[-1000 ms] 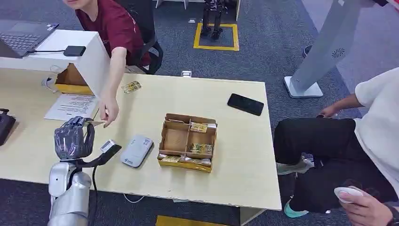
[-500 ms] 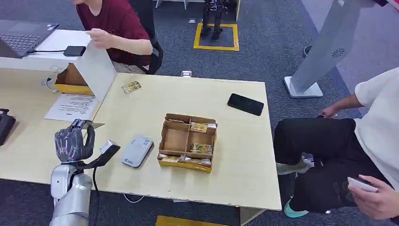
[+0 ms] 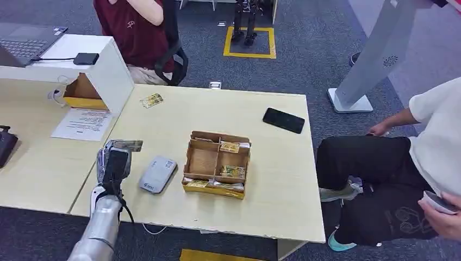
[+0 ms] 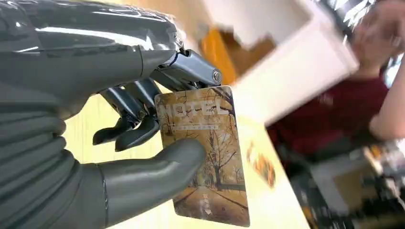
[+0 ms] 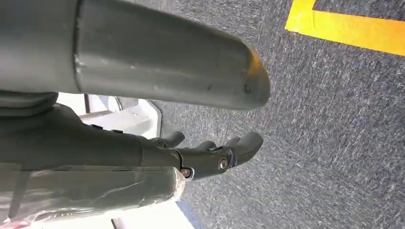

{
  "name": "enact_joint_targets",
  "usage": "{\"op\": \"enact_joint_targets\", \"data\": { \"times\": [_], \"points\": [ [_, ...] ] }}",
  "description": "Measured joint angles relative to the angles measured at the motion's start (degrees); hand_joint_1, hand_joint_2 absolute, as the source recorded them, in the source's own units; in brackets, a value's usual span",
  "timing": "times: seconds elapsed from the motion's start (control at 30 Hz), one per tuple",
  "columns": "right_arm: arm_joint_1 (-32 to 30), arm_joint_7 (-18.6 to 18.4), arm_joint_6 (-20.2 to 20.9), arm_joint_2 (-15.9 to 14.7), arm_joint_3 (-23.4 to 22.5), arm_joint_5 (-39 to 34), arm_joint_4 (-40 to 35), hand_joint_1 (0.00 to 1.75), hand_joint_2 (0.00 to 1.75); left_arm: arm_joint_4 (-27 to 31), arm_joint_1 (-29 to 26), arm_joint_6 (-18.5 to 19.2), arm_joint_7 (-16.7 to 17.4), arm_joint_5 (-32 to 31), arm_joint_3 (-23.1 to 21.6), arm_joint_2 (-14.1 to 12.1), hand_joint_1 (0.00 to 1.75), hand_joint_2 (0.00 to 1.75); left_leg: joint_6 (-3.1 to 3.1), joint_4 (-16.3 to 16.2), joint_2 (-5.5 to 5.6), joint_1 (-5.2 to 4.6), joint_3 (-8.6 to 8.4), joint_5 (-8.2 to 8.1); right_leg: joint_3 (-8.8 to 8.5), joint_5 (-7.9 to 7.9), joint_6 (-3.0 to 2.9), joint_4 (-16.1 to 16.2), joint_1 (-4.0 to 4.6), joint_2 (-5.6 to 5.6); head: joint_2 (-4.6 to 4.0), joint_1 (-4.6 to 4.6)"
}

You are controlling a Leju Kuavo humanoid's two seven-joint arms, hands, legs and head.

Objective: Pass the card to the sensor for recognition and then transmit it.

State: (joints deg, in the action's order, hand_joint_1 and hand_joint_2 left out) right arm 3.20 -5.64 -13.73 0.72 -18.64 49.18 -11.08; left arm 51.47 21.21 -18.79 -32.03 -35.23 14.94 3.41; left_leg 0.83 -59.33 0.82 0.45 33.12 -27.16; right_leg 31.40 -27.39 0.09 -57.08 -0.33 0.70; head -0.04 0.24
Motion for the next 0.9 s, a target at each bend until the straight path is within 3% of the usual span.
{"op": "enact_joint_targets", "data": {
  "times": [0.13,0.2,0.67,0.9],
  "points": [
    [-0.06,-1.16,-0.85,0.18,-1.49,0.77,0.00,0.00,0.00,1.84,-1.02,9.51,2.04,9.00,-4.82,-0.64,1.75,1.75,0.00,0.00,0.01,0.00,0.01,0.00,0.01,0.00,0.00,0.00,0.00,-0.01,0.00,-0.02],
    [-0.11,-1.86,-0.70,0.31,-2.12,0.81,0.02,0.00,0.00,3.13,-1.74,12.52,3.11,11.32,-6.62,-0.77,1.75,1.75,0.00,0.00,0.01,0.00,0.02,0.00,0.02,-0.01,0.00,0.00,0.00,-0.01,0.00,-0.02],
    [-0.25,-2.05,-0.66,0.63,-3.37,1.23,0.00,0.00,0.00,5.40,-2.84,13.52,3.85,12.41,-10.24,-1.29,1.75,1.75,-0.01,0.00,0.01,0.01,0.03,0.00,0.04,0.00,0.00,0.00,0.00,-0.01,0.00,0.00],
    [-0.27,-1.73,-0.92,0.66,-4.42,1.45,0.00,0.00,0.00,5.81,-3.44,16.58,5.97,15.14,-11.81,-3.11,1.75,1.75,-0.01,0.01,-0.01,0.01,0.04,0.00,0.04,0.00,0.00,-0.01,0.01,0.02,0.00,0.00]
  ]
}}
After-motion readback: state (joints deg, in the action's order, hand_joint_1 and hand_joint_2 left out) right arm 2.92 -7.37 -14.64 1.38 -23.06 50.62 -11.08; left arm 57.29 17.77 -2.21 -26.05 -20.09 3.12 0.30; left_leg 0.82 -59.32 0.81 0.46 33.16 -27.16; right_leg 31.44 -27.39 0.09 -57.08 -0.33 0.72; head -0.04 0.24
